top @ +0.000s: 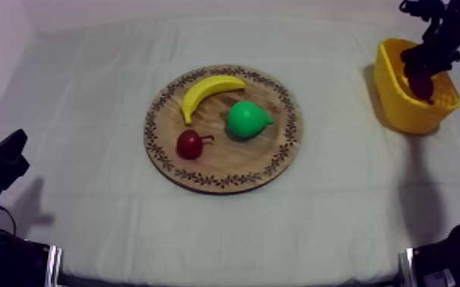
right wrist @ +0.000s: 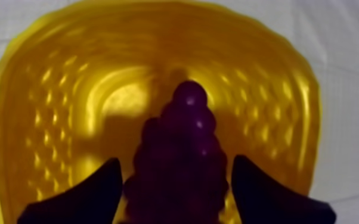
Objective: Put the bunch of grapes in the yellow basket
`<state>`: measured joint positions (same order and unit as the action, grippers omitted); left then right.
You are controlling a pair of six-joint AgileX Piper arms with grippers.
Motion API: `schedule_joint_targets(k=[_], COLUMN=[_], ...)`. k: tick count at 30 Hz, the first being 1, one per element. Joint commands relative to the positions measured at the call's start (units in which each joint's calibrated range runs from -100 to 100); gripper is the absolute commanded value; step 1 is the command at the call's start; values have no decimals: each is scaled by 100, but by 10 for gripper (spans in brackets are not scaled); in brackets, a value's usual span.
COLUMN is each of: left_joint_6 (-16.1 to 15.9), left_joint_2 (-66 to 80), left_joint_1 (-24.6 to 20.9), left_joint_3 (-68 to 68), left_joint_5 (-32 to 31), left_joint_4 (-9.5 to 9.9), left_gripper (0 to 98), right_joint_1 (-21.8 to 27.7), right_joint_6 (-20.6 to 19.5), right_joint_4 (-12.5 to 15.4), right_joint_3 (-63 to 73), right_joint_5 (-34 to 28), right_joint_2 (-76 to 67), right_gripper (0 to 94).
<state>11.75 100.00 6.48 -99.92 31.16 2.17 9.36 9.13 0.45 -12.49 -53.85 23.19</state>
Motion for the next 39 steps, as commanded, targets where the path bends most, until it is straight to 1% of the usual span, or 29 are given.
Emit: schedule_joint_targets(k=[1,5,11,18,23,29,33,39], left_joint_6=[0,0,0,0,0,0,0,0], left_joint_2=[0,0,0,0,0,0,0,0], left_joint_1=[0,0,0,0,0,0,0,0], left_joint_3=[3,3,3,3,3,3,3,3], left_joint_5=[-3,-3,-3,-3,-3,-3,-3,-3], left_joint_4=[0,0,0,0,0,0,0,0], left_gripper=[1,1,1,1,1,1,1,1], right_joint_1=[-18,-71,-109,-81,-79,-143,-187,-295], right_joint_6=[-7,-56,-122,-141,-223,-442,-514,-626], right_joint_4=[4,-7,-28,-40,-109,-304,-349,-455], right_joint_3=[-56,-262,-772,-2061,-3107,-4112,-4683,-5789], right_joint_5=[104,391,830,1693,2143,2268,2247,2398], right_joint_2=[6,-86,-737,-2383,-3840,-5521,-6481,-7853], right_gripper=[578,620,601,549,512,433,370,310])
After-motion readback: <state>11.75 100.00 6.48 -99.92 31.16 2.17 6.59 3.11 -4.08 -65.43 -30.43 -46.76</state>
